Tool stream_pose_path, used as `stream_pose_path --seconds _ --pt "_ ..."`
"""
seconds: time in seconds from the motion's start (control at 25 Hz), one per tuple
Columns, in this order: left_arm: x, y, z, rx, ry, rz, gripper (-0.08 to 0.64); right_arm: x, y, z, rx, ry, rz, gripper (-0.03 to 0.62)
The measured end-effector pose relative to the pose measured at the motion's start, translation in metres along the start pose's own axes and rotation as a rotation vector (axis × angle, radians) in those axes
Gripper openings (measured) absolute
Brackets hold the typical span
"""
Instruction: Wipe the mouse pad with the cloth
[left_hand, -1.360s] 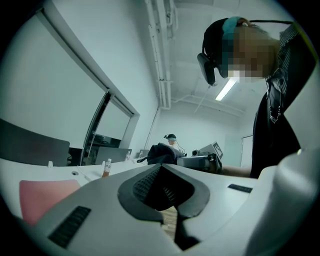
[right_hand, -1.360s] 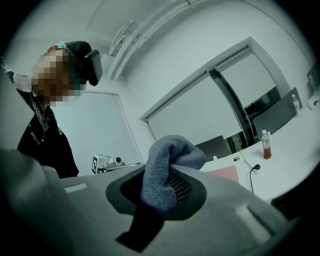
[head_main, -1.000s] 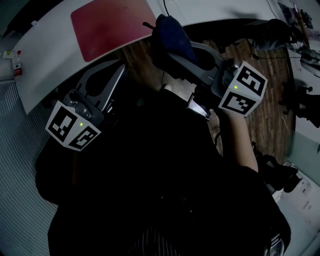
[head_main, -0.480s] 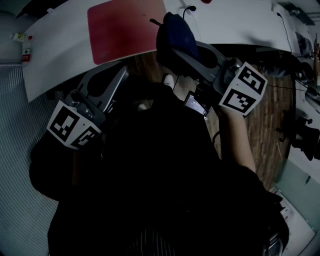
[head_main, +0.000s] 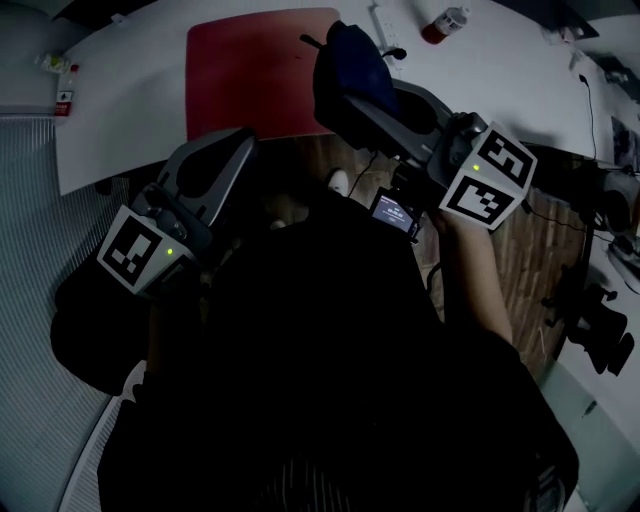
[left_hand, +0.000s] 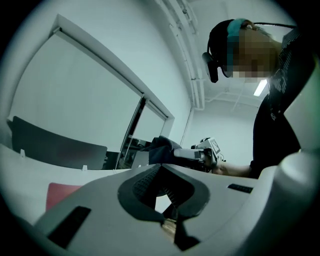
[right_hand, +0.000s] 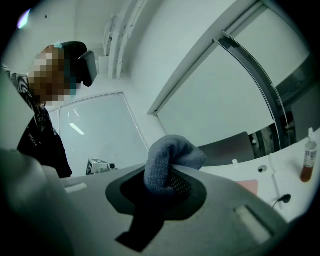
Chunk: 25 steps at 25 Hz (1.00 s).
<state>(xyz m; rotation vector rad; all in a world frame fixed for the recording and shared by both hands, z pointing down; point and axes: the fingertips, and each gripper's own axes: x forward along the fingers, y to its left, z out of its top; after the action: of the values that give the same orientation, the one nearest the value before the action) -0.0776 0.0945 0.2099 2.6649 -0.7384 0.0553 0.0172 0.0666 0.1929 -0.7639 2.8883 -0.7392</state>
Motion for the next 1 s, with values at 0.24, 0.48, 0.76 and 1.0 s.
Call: stream_pose_path --seconds 0.24,0.48,0.76,1.0 --pt "0.053 -0.002 0.005 -0.015 0.002 0.018 0.008 -0.026 -0.044 0.011 0.039 -0.004 0.033 0.064" --pt "0.101 -0.017 0.007 -0.018 0.032 0.034 0.008 -0.057 -0.081 0.021 0.076 -0.016 0.057 0.064" --pt "0.133 -0.027 -0.001 -0.024 0.088 0.073 0.008 -0.086 -0.116 0.018 0.130 -0.030 0.076 0.064" --pt "0.140 -0.018 -0.009 -0.046 0.148 0.076 0.008 -0.098 -0.137 0.019 0.186 -0.084 0.062 0.064"
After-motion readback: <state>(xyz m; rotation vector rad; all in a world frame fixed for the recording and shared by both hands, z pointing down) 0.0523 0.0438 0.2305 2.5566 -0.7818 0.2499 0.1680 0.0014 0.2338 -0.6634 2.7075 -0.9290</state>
